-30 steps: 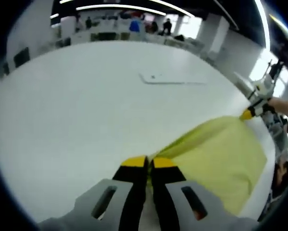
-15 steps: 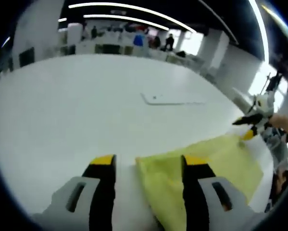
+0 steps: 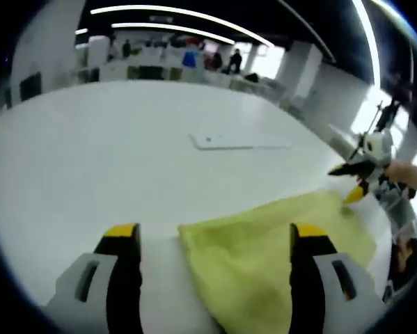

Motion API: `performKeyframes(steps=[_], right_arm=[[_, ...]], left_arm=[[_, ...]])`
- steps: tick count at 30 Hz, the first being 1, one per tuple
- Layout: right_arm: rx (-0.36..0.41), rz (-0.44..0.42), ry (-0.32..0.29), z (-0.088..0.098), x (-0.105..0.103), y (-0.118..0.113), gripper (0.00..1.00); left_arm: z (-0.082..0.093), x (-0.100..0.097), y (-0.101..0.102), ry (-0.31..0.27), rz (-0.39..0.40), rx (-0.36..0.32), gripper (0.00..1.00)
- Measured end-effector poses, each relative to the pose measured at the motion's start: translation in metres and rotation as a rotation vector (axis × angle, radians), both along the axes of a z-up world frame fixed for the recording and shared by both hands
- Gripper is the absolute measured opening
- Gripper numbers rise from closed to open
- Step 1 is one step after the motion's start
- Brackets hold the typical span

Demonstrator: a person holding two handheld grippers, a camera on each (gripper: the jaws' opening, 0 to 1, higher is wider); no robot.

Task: Fold the garment on the visible template until the final outline fits inside the template.

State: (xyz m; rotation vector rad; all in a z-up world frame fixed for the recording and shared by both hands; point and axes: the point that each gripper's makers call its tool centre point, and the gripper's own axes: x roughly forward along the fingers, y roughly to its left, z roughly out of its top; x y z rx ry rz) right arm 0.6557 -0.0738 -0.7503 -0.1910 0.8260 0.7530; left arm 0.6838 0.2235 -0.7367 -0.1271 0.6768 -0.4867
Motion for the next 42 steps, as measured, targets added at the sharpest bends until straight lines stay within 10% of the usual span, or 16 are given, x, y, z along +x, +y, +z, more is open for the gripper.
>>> performKeyframes(steps=[42], right_arm=[[0.024, 0.003, -0.073, 0.04, -0.053, 0.019, 0.74]], left_arm=[[0.032, -0.061, 0.016, -0.032, -0.071, 0.054, 0.74]])
